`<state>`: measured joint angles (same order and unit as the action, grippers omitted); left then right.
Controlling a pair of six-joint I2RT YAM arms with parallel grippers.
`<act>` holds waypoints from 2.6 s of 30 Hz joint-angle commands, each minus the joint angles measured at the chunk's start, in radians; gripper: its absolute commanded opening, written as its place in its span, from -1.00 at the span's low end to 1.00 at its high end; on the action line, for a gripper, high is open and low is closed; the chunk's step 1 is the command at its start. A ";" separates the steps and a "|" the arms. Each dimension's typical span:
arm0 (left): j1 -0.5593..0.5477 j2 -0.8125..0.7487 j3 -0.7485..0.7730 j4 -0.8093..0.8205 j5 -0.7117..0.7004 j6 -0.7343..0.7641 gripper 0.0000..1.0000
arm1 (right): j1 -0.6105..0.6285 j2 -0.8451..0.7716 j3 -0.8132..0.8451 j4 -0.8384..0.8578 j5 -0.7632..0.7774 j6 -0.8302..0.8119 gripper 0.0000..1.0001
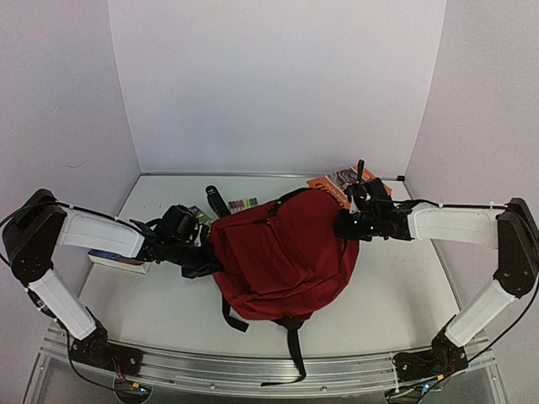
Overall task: Pack the student bag
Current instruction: Adjust the student bag at the center of the board, then unzip the student bag at the center of the board.
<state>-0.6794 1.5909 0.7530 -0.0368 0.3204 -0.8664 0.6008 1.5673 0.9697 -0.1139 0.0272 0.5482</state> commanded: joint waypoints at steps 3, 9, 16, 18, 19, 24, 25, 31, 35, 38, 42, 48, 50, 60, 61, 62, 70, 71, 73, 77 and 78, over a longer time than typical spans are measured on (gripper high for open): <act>-0.238 -0.045 0.129 0.015 -0.032 0.023 -1.00 | -0.001 -0.032 0.254 -0.068 0.222 -0.122 -1.00; -0.445 0.056 0.301 -0.020 -0.118 0.027 -0.99 | -0.001 0.166 0.455 -0.068 0.254 -0.174 -0.96; -0.559 0.105 0.403 -0.170 -0.242 -0.008 -0.10 | -0.004 0.348 0.630 -0.089 0.292 -0.220 0.34; -0.563 0.073 0.379 -0.198 -0.268 -0.034 0.13 | -0.004 0.323 0.619 -0.096 0.287 -0.214 0.61; -0.563 0.049 0.361 -0.208 -0.282 -0.048 0.22 | -0.003 0.307 0.604 -0.099 0.285 -0.211 0.68; -0.562 -0.077 0.331 -0.325 -0.419 -0.039 0.55 | -0.001 0.162 0.504 -0.114 0.128 -0.156 0.76; -0.560 -0.098 0.333 -0.350 -0.454 -0.026 0.61 | -0.001 0.135 0.479 -0.113 0.065 -0.130 0.76; -0.386 -0.133 0.284 -0.336 -0.408 -0.011 0.67 | 0.073 0.033 0.335 -0.053 -0.164 0.017 0.67; -0.290 -0.125 0.264 -0.233 -0.356 0.002 0.59 | 0.166 0.045 0.291 -0.029 -0.175 0.112 0.40; -0.241 -0.095 0.249 -0.149 -0.289 0.006 0.54 | 0.223 0.086 0.259 0.010 -0.168 0.178 0.28; -0.157 -0.016 0.206 -0.025 -0.138 -0.037 0.37 | 0.279 0.148 0.214 0.093 -0.163 0.279 0.22; -0.109 0.093 0.187 0.117 -0.034 -0.093 0.27 | 0.316 0.195 0.116 0.302 -0.147 0.432 0.14; -0.109 0.132 0.210 0.127 -0.013 -0.083 0.26 | 0.316 0.219 0.099 0.337 -0.130 0.473 0.12; -0.109 0.268 0.272 0.150 0.028 -0.059 0.21 | 0.316 0.311 0.108 0.379 -0.043 0.544 -0.01; -0.109 0.276 0.279 0.150 0.032 -0.057 0.19 | 0.316 0.317 0.110 0.381 -0.036 0.549 -0.01; -0.109 0.284 0.283 0.150 0.035 -0.055 0.18 | 0.316 0.324 0.113 0.381 -0.031 0.553 -0.02; -0.109 0.325 0.300 0.167 0.050 -0.049 -0.11 | 0.315 0.385 0.155 0.384 0.017 0.561 -0.14; -0.109 0.328 0.300 0.167 0.050 -0.050 -0.16 | 0.314 0.391 0.161 0.384 0.025 0.563 -0.15; -0.109 0.334 0.299 0.167 0.050 -0.053 -0.30 | 0.314 0.406 0.168 0.383 0.037 0.567 -0.19; -0.109 0.334 0.291 0.173 0.052 -0.059 -0.65 | 0.312 0.428 0.177 0.384 0.049 0.581 -0.28; -0.109 0.334 0.288 0.175 0.053 -0.060 -0.74 | 0.311 0.432 0.180 0.384 0.050 0.582 -0.30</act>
<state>-0.7864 1.9194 1.0145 0.0965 0.3642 -0.9261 0.9169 1.9693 1.1079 0.2394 0.0291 1.1087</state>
